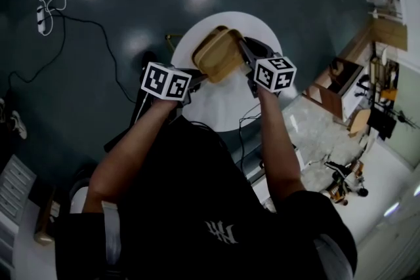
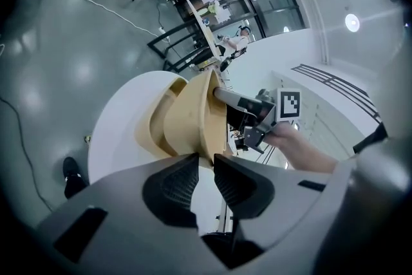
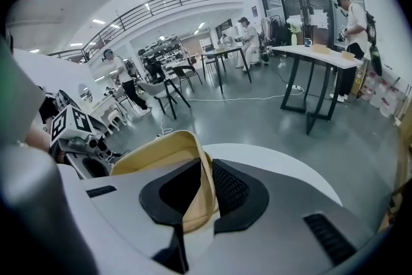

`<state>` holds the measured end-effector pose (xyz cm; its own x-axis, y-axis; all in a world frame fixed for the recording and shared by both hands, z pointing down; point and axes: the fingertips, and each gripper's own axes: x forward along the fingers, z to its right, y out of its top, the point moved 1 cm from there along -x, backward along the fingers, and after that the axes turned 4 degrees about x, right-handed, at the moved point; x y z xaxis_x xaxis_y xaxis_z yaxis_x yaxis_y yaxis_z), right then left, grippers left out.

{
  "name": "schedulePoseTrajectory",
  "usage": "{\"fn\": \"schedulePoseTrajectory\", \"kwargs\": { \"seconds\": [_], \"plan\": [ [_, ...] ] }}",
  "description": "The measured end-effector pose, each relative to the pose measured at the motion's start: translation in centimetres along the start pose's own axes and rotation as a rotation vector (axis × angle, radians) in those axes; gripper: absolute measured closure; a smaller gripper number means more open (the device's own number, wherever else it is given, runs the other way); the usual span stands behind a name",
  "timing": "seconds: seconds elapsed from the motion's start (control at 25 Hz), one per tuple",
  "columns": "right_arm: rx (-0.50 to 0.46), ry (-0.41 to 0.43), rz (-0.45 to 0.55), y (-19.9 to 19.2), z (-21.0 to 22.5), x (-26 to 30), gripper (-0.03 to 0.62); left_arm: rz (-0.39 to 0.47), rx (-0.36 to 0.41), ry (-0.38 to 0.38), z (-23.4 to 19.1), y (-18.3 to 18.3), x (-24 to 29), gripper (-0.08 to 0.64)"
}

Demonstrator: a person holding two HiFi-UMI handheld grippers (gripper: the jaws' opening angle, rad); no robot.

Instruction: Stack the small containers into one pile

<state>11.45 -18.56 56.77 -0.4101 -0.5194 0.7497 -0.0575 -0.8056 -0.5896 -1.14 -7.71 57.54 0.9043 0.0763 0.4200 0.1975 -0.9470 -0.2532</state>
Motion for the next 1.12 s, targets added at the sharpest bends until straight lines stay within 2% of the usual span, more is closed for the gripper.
{"fn": "schedulePoseTrajectory", "kwargs": {
  "seconds": [0.44, 1.12],
  "plan": [
    [-0.002, 0.003, -0.039, -0.5, 0.0, 2.1, 0.515, -0.027, -0.032, -0.008, -1.1, -0.6, 0.7, 0.483],
    [0.013, -0.013, -0.042, -0.8, 0.6, 3.1, 0.515, -0.008, -0.045, 0.020, -2.1, -0.3, 0.9, 0.476]
  ]
}}
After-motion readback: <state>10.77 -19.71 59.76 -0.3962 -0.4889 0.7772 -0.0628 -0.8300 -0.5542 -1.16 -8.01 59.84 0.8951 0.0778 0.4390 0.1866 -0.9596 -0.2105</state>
